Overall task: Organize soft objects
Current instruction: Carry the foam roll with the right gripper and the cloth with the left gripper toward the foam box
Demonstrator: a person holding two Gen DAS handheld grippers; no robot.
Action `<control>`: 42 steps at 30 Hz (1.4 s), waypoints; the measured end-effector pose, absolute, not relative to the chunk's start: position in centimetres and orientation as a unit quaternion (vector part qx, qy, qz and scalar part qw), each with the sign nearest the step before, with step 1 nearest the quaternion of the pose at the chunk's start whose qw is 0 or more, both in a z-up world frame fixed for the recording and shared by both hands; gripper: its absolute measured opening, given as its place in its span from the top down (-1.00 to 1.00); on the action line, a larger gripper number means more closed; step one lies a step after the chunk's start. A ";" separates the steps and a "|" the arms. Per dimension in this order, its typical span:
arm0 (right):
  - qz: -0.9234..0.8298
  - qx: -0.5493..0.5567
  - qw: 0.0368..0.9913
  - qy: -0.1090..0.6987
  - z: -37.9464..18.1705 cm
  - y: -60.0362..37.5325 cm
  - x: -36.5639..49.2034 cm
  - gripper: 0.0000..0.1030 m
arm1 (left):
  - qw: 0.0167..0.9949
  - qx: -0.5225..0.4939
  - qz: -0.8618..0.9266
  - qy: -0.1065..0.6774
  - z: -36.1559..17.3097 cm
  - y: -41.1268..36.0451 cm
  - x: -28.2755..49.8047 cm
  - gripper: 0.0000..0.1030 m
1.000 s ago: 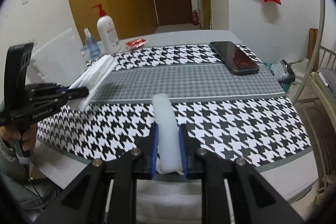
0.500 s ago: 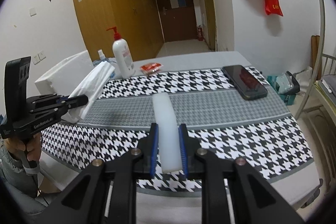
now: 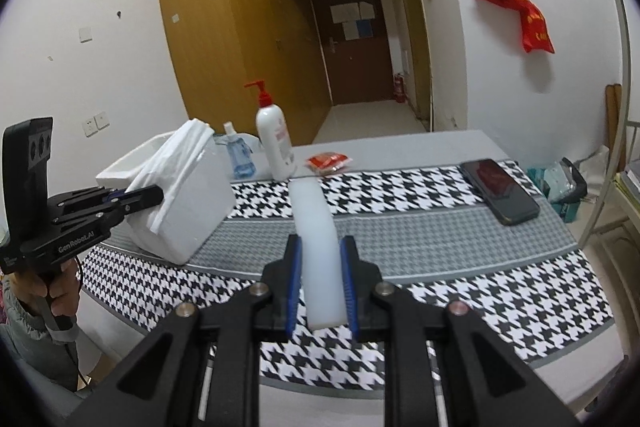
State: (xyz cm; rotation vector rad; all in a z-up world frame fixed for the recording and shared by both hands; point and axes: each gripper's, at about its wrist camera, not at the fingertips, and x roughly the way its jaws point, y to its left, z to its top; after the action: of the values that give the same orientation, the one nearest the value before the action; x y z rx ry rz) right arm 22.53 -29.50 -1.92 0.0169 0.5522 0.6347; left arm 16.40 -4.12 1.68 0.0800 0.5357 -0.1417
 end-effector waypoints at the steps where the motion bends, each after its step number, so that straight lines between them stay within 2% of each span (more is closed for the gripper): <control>1: 0.310 0.009 0.913 0.264 -1.7 -29.2 22.3 0.56 | 0.962 0.039 -0.071 0.260 1.9 -3.9 16.1 0.89; 23: 0.372 0.004 0.903 0.215 1.8 -20.7 18.7 0.56 | 0.981 0.020 -0.017 0.193 5.6 3.1 9.5 0.89; 42: 0.435 -0.019 0.875 0.211 2.3 -14.0 18.1 0.56 | 0.982 0.003 0.053 0.183 5.2 8.0 6.3 0.89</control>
State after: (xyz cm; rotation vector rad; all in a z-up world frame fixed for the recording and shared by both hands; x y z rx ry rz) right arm 18.10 -14.02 2.34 -0.0390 0.4408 0.9085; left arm 6.34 8.02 5.22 0.0063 0.3685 0.1067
